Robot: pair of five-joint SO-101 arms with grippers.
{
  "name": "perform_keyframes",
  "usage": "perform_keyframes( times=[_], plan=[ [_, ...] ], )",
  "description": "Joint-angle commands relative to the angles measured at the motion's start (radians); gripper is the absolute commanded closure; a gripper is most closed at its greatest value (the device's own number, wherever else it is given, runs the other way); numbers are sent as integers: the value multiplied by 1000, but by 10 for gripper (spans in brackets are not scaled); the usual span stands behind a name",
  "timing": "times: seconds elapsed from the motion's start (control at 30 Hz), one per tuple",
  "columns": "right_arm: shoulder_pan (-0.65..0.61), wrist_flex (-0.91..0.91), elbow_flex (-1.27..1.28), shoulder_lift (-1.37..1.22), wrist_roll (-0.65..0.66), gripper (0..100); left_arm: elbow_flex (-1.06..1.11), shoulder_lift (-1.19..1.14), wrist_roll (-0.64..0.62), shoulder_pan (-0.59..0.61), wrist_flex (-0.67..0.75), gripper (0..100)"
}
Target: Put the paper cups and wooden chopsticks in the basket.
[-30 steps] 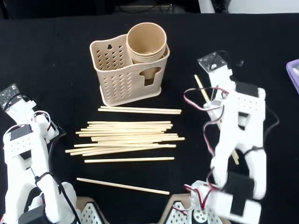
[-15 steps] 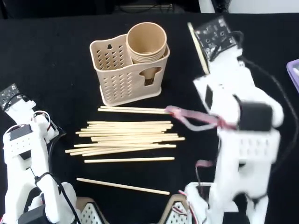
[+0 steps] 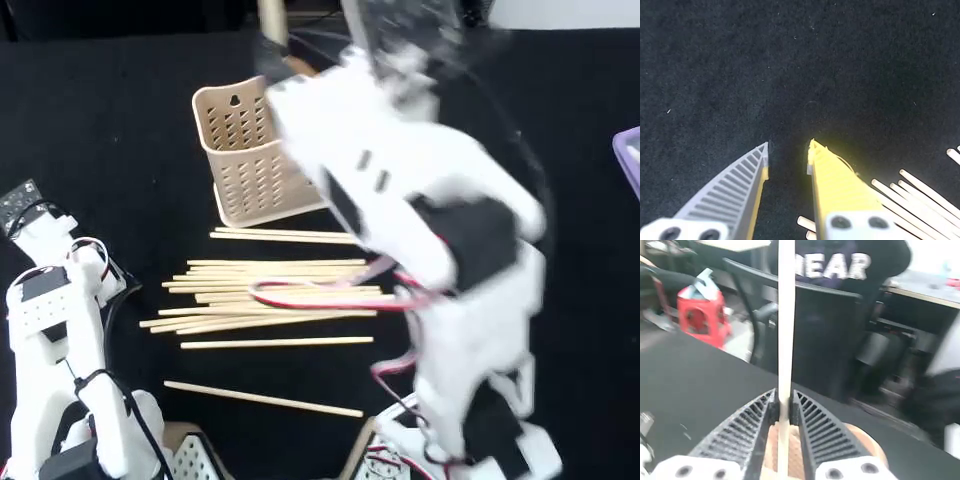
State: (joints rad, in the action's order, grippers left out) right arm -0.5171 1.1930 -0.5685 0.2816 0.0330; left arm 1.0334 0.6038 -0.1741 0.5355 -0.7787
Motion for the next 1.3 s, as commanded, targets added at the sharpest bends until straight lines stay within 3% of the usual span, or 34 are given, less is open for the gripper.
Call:
perform_keyframes(
  times=[0.0,0.17,0.43,0.77,1.0,1.17,1.27],
  plan=[
    [-64,-193,-36,-130,-38,988,-7,31,-9,1,8,866],
    [-46,-302,-35,-266,-35,988,-7,31,-9,1,6,866],
    [29,-328,-35,-446,-34,988,-7,31,-9,2,6,866],
    [9,-341,16,-473,-31,985,-7,31,-9,2,6,866],
    [-46,-239,64,-381,78,760,-7,31,-9,4,6,866],
    [-69,-80,7,-240,121,826,-7,31,-9,5,6,866],
    [-101,133,5,-140,221,841,-7,31,-9,7,6,866]
  ],
)
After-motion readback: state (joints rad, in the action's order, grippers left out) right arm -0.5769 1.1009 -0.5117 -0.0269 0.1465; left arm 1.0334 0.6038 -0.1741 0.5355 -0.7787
